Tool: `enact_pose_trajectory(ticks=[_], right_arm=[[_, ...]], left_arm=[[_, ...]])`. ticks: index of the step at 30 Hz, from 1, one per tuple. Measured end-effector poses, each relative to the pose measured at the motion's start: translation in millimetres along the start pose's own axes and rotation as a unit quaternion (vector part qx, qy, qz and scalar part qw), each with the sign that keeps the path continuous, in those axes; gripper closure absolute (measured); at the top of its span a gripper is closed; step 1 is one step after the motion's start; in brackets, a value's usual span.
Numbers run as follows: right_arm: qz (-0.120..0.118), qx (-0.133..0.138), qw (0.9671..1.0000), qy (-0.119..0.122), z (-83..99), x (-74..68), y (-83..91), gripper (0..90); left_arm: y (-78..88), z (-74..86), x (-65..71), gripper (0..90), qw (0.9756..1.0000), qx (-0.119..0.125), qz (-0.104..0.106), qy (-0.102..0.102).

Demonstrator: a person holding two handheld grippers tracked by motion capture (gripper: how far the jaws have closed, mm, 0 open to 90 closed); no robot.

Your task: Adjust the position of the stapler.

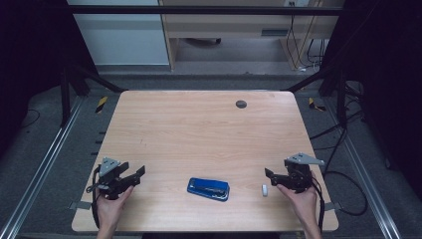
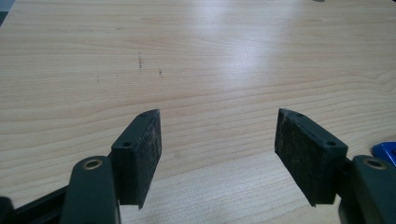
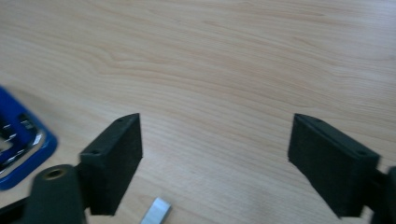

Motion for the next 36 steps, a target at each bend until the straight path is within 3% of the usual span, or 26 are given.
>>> enact_pose_trajectory(ticks=[6,10,15,22,27,36], right_arm=[[-0.044,-0.005,0.9989,0.018,-1.0,-15.0,3.6,36.0],[-0.051,-0.015,0.9977,0.041,-4.7,-21.6,2.7,40.8],[-0.056,-0.002,0.9969,0.055,-13.3,-31.9,2.9,40.6],[-0.094,-0.033,0.9913,0.087,-24.0,-53.2,0.4,35.3],[-0.113,-0.03,0.9862,0.116,-38.7,-65.5,5.1,36.8],[-0.141,-0.045,0.9756,0.162,-73.8,-84.7,7.3,38.6]], left_arm=[[0.3,1.4,1.5,34.8,1.0,-0.004,0.005,-0.006],[-0.7,1.5,1.7,35.1,0.9999,-0.009,0.005,-0.011],[-3.1,3.0,1.1,35.6,0.9998,-0.015,0.002,-0.015],[-5.7,4.6,-1.2,35.7,0.9996,-0.025,-0.001,-0.014],[-5.2,5.6,-0.7,36.3,0.9993,-0.035,0.004,-0.008],[-7.8,9.4,1.1,36.5,0.9988,-0.046,-0.002,-0.019]])
Point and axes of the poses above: each handheld gripper's, and its own axes: y roughly backward along the jaws, z roughly out of its underside, x roughly to its right, the point moved 10 cm from there along -y, roughly forward along the jaws, and after that the axes turned 13 degrees about y, right-handed, at the moved point
